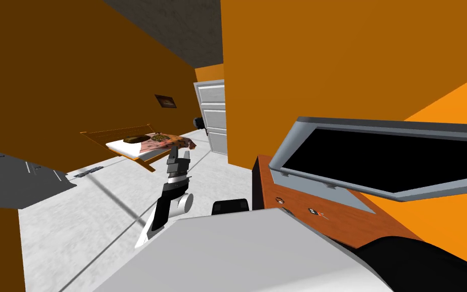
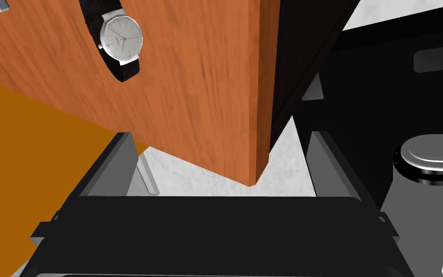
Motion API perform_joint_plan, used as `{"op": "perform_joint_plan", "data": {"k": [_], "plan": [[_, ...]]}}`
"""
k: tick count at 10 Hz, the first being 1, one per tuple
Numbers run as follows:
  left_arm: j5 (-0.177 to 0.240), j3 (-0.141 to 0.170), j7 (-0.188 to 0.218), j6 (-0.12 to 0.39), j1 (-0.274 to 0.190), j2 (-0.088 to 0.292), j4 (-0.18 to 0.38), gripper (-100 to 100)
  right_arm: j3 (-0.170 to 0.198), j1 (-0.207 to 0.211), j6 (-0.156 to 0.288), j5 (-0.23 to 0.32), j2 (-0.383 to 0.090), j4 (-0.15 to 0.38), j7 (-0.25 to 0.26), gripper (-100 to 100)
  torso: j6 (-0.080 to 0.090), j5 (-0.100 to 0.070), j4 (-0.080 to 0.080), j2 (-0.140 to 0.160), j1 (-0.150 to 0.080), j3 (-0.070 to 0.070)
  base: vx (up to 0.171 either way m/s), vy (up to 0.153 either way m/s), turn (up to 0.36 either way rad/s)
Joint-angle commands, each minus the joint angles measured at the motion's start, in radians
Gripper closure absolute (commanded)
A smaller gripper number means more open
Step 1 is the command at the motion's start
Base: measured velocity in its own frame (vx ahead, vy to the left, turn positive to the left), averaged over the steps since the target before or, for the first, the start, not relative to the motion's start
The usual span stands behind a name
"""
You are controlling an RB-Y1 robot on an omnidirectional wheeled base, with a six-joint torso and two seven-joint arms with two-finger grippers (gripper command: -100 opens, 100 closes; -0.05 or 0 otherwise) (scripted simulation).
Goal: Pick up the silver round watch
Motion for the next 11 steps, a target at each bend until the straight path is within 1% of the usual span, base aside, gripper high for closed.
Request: {"op": "perform_joint_plan", "data": {"k": [1, 3, 6, 9, 10, 11], "plan": [[0.000, 0.000, 0.000, 0.000, 0.000, 0.000, 0.000, 0, -0.003, -0.009, -0.004, 0.009, -0.006, 0.028, 0.038, -100, 0.000, 0.000, 0.000, 0.000, 0.000, 0.000, 0.045, -0.038, 0.065], [0.000, 0.000, 0.000, 0.000, 0.000, 0.000, 0.000, 0, -0.013, -0.018, -0.023, 0.076, -0.030, 0.054, 0.072, -100, 0.000, 0.000, 0.000, 0.001, 0.000, 0.001, 0.048, -0.041, 0.148], [0.000, 0.000, 0.000, 0.000, 0.000, 0.000, 0.000, 0, -0.023, -0.032, -0.048, 0.149, -0.060, 0.079, 0.111, -100, 0.000, 0.000, 0.000, 0.000, -0.002, 0.000, 0.045, -0.062, 0.161], [0.000, 0.000, 0.000, 0.000, 0.000, 0.000, 0.000, 0, -0.031, -0.044, -0.067, 0.197, -0.082, 0.092, 0.138, -100, 0.001, -0.001, 0.000, 0.001, -0.002, 0.001, 0.030, -0.067, 0.117], [0.000, 0.000, 0.000, 0.000, 0.000, 0.000, 0.000, 0, -0.028, -0.042, -0.061, 0.186, -0.076, 0.093, 0.134, -100, 0.000, -0.001, 0.000, 0.002, -0.002, 0.001, 0.009, -0.031, 0.036], [0.000, 0.000, 0.000, 0.000, 0.000, 0.000, 0.000, 0, -0.029, -0.043, -0.062, 0.188, -0.077, 0.093, 0.135, 0, 0.001, 0.000, 0.000, 0.003, 0.000, 0.001, 0.002, -0.006, -0.005]]}}
